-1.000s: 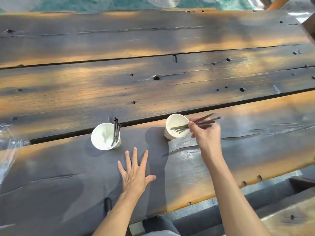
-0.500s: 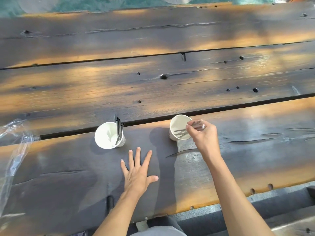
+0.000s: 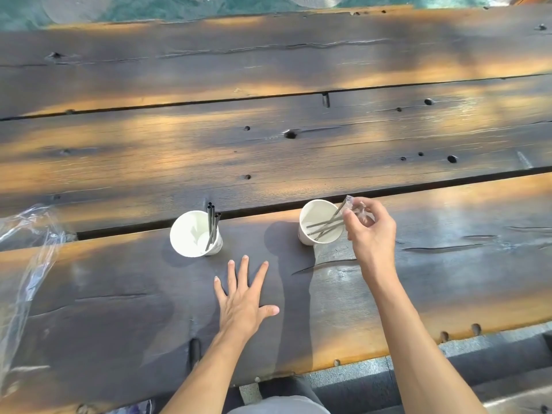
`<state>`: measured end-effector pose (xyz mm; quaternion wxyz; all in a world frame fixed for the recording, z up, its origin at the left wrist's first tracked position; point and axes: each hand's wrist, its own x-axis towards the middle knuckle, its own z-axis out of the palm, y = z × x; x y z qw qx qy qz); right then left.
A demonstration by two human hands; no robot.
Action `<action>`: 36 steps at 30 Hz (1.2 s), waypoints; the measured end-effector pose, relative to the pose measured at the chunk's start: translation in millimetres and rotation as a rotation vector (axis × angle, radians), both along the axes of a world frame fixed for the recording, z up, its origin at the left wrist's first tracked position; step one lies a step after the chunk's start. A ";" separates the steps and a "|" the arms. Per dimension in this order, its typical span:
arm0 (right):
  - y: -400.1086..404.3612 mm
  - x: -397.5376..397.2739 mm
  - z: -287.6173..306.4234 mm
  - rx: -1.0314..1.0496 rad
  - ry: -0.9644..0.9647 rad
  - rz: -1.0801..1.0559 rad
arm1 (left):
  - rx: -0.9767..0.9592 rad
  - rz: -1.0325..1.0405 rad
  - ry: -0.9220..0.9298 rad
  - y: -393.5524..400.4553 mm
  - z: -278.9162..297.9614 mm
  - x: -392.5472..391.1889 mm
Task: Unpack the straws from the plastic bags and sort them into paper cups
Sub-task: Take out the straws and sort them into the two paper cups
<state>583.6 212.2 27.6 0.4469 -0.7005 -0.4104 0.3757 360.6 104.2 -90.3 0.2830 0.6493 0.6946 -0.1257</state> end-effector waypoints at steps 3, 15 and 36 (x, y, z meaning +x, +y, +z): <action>0.7 -0.6 1.5 0.004 0.016 0.030 | 0.008 -0.002 -0.002 0.7 0.8 -0.1; -4.7 2.1 -1.4 0.019 0.034 -0.010 | 0.018 -0.009 0.002 -1.9 -0.3 -0.9; -7.3 -1.9 -4.3 0.035 0.086 -0.136 | 0.034 -0.026 0.003 -3.1 -0.4 -2.1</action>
